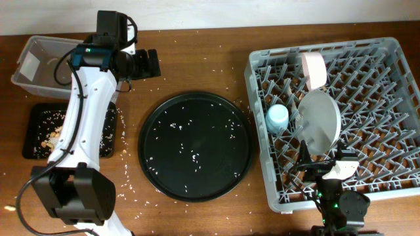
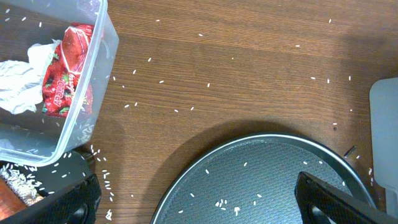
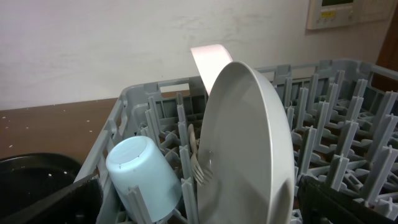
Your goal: Sort waste into correct bins and load items into the dishwasher rack
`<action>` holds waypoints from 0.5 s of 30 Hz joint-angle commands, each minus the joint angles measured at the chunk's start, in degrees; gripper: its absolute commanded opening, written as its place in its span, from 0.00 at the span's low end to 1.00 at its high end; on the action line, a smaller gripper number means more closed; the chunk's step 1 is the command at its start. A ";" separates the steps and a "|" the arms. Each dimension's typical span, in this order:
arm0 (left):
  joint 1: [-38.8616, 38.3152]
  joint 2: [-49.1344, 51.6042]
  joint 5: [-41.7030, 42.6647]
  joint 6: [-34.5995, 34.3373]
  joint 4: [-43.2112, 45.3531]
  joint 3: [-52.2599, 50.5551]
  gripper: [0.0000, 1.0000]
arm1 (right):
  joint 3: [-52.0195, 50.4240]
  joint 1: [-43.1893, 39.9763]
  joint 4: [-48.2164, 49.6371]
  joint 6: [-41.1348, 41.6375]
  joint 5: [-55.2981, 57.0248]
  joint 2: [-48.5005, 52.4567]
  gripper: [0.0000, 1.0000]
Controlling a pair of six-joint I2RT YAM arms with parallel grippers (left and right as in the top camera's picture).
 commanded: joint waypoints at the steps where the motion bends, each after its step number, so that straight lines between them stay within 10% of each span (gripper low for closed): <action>1: 0.31 -0.28 -0.24 0.94 -0.11 0.46 0.99 | -0.59 -0.44 0.31 0.17 -0.50 -0.70 0.98; 9: 0.24 -15.65 -1.60 9.79 15.13 -13.31 0.99 | -0.59 -0.44 0.31 0.17 -0.50 -0.70 0.98; 15: 3.52 -49.37 -1.05 15.30 48.30 -61.55 0.99 | -0.59 -0.44 0.31 0.17 -0.50 -0.70 0.98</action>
